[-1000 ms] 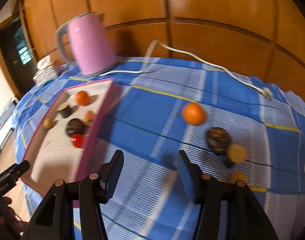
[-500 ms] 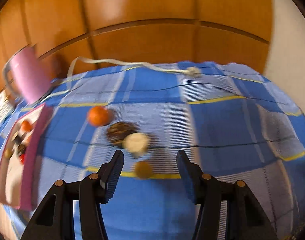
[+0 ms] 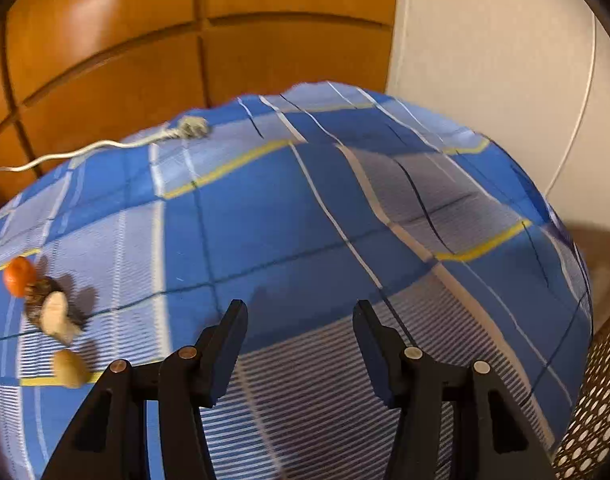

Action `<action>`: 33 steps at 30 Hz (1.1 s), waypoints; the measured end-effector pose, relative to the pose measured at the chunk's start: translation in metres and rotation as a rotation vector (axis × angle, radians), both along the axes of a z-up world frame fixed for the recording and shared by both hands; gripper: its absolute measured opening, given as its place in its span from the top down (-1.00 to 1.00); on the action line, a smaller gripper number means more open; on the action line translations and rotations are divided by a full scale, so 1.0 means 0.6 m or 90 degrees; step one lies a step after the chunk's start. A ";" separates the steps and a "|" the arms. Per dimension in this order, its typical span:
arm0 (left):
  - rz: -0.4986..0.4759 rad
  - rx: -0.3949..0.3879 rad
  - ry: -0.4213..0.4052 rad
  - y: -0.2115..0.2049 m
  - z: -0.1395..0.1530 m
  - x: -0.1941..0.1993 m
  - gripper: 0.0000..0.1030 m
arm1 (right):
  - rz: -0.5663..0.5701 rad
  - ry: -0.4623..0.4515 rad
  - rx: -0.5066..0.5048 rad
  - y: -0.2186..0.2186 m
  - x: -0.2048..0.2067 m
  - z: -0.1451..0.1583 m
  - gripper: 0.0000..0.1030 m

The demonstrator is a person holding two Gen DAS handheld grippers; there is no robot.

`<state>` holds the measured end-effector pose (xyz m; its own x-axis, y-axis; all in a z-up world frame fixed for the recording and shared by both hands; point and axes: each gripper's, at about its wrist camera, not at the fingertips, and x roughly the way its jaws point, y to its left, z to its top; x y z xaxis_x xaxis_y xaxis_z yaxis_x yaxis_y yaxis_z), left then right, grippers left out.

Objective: Organize fruits
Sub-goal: 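Move the right tool back away from the tray, then reach the left tool to the small yellow ball and grasp it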

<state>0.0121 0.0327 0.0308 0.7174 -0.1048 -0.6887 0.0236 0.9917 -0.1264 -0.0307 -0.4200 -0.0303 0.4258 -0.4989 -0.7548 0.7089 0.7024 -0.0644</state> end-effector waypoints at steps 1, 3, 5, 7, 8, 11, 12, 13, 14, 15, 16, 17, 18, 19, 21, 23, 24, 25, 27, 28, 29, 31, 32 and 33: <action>-0.014 0.003 0.000 -0.011 0.003 0.003 -0.71 | -0.004 0.002 0.010 -0.003 -0.003 -0.009 -0.10; -0.035 0.005 0.006 -0.030 0.005 0.011 -0.71 | -0.006 -0.003 -0.004 -0.003 -0.005 -0.010 -0.19; -0.055 0.006 0.012 -0.051 0.005 0.017 -0.71 | -0.006 -0.002 -0.008 -0.001 -0.005 -0.012 -0.24; -0.078 0.010 0.022 -0.074 0.001 0.022 -0.71 | -0.004 -0.003 -0.009 0.003 -0.003 -0.013 -0.28; -0.086 0.014 0.025 -0.083 -0.001 0.023 -0.71 | -0.003 -0.004 -0.009 0.003 -0.004 -0.014 -0.29; -0.116 0.031 0.034 -0.110 -0.007 0.023 -0.71 | -0.004 -0.005 -0.012 0.006 -0.003 -0.016 -0.30; -0.120 0.035 0.037 -0.114 -0.009 0.023 -0.71 | -0.004 -0.005 -0.012 0.005 0.001 -0.017 -0.31; -0.124 0.040 0.040 -0.120 -0.010 0.024 -0.71 | -0.004 -0.006 -0.012 0.006 0.001 -0.017 -0.31; -0.126 0.042 0.042 -0.123 -0.010 0.026 -0.71 | -0.004 -0.008 -0.011 0.006 0.000 -0.017 -0.33; -0.128 0.044 0.044 -0.126 -0.010 0.027 -0.71 | -0.003 -0.009 -0.009 0.005 0.003 -0.018 -0.34; -0.131 0.045 0.045 -0.131 -0.009 0.029 -0.71 | -0.004 -0.010 -0.008 0.005 0.003 -0.018 -0.35; -0.133 0.048 0.045 -0.135 -0.007 0.030 -0.71 | -0.005 -0.011 -0.007 0.004 0.004 -0.019 -0.35; -0.137 0.050 0.043 -0.142 -0.005 0.031 -0.71 | -0.005 -0.012 -0.006 0.004 0.005 -0.019 -0.36; -0.142 0.052 0.042 -0.148 -0.004 0.034 -0.71 | -0.006 -0.012 -0.004 0.003 0.007 -0.020 -0.36; -0.157 0.055 0.046 -0.162 -0.003 0.037 -0.71 | -0.009 -0.015 -0.001 0.001 0.008 -0.020 -0.39; -0.167 0.055 0.053 -0.176 -0.005 0.042 -0.71 | -0.012 -0.016 0.001 0.001 0.009 -0.020 -0.39; -0.175 0.057 0.056 -0.186 -0.007 0.044 -0.71 | -0.013 -0.016 0.001 0.001 0.009 -0.020 -0.39; -0.192 0.056 0.066 -0.200 -0.010 0.048 -0.71 | -0.014 -0.016 0.001 0.002 0.010 -0.020 -0.39; -0.211 0.053 0.073 -0.219 -0.015 0.052 -0.71 | -0.015 -0.016 0.001 0.001 0.010 -0.020 -0.39; -0.236 0.056 0.078 -0.237 -0.019 0.055 -0.70 | -0.016 -0.016 0.001 0.001 0.010 -0.020 -0.39; -0.248 0.055 0.084 -0.248 -0.022 0.057 -0.70 | -0.016 -0.016 0.001 0.001 0.010 -0.020 -0.39; -0.285 0.029 0.110 -0.277 -0.033 0.066 -0.62 | -0.016 -0.016 0.000 0.001 0.010 -0.020 -0.39; -0.295 0.025 0.118 -0.287 -0.037 0.069 -0.58 | -0.016 -0.015 -0.001 0.001 0.010 -0.021 -0.39; -0.307 0.024 0.127 -0.302 -0.044 0.072 -0.52 | -0.016 -0.014 -0.001 0.002 0.010 -0.021 -0.40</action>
